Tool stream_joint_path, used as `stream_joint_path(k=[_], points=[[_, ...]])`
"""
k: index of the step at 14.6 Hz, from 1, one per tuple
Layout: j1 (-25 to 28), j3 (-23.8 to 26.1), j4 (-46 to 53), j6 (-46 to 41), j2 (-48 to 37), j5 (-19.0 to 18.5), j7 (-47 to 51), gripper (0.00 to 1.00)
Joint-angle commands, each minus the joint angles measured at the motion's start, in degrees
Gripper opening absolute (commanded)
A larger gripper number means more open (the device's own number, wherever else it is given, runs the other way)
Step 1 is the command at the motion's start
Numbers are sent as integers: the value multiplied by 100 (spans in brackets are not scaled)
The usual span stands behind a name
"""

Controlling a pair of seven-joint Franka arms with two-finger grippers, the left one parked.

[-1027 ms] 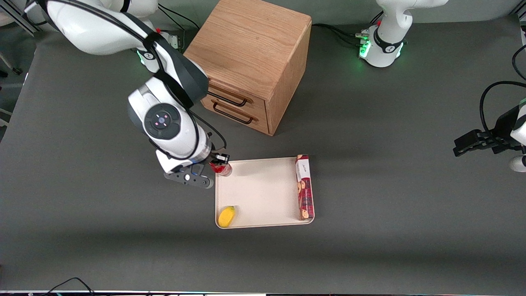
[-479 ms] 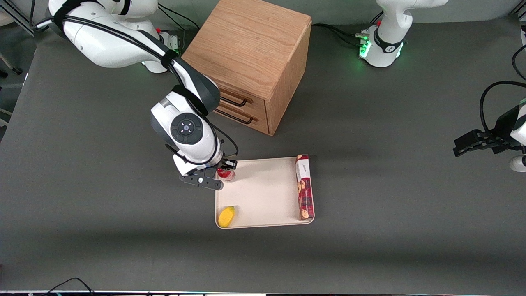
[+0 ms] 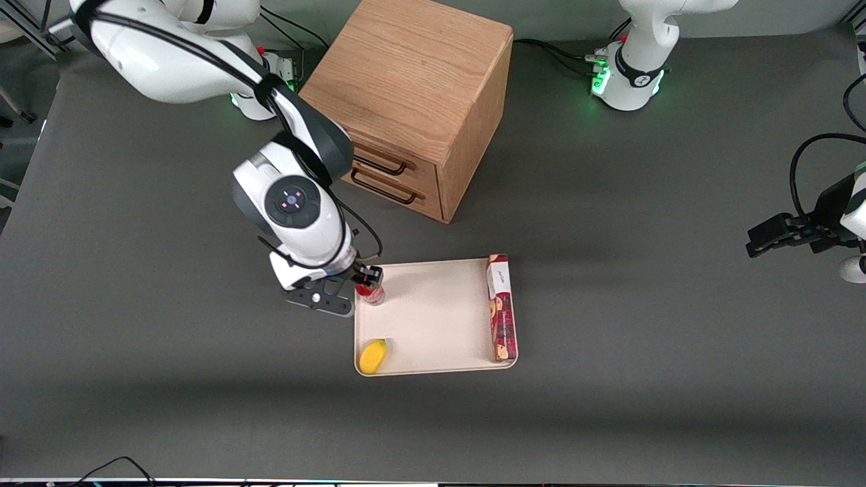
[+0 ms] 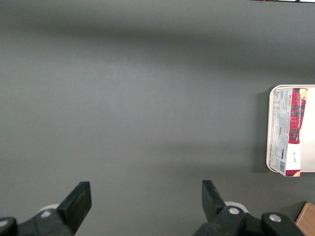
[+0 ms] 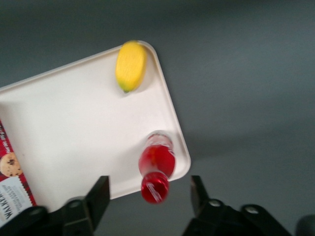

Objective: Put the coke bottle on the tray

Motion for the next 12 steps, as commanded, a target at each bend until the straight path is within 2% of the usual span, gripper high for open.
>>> stream_joint_path(k=[1, 2, 4, 6, 8, 10, 12], points=[[-114, 194, 617, -1425, -891, 348, -263, 100], [-158, 160, 732, -1848, -1268, 514, -779, 100], [-403, -128, 742, -2464, -2015, 1137, -1676, 100], [-414, -1039, 681, -3027, -2701, 1813, -2747, 100], [-405, -2042, 226, -3082, -3291, 2342, -3898, 100], [-405, -2712, -354, -2960, -3626, 2423, -4753, 100], [-405, -3065, -907, -2575, -3872, 2423, -5159, 100]])
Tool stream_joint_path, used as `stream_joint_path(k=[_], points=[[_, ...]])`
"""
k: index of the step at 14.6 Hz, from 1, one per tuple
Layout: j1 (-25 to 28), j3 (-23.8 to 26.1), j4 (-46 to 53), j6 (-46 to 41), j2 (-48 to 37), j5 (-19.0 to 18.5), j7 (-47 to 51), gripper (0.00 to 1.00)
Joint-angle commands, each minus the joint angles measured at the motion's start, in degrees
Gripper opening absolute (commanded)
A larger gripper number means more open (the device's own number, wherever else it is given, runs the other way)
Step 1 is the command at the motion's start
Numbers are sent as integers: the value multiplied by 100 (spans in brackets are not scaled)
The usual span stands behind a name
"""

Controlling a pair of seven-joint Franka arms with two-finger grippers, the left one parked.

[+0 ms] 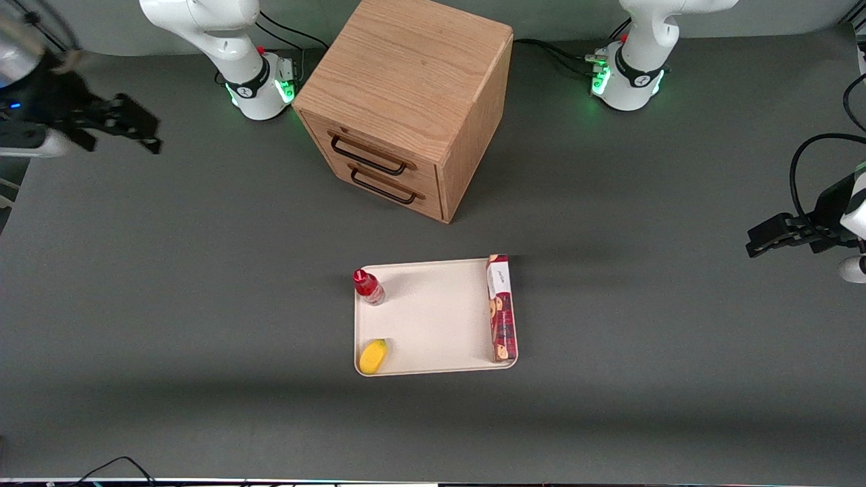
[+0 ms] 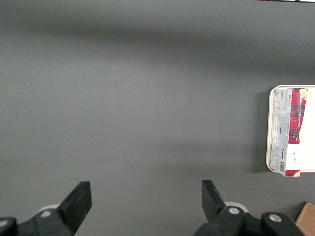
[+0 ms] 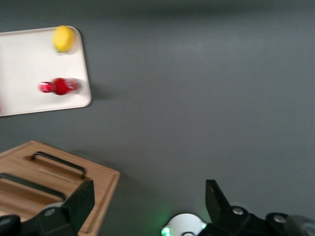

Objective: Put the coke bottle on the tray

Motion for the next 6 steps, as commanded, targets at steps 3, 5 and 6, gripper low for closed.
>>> stream_joint_path(k=[3, 5, 6], points=[[84, -552, -1119, 785, -428, 151, -658, 100], [84, -552, -882, 768, -235, 160, -587, 100], [84, -561, -811, 733, -191, 160, -622, 100]])
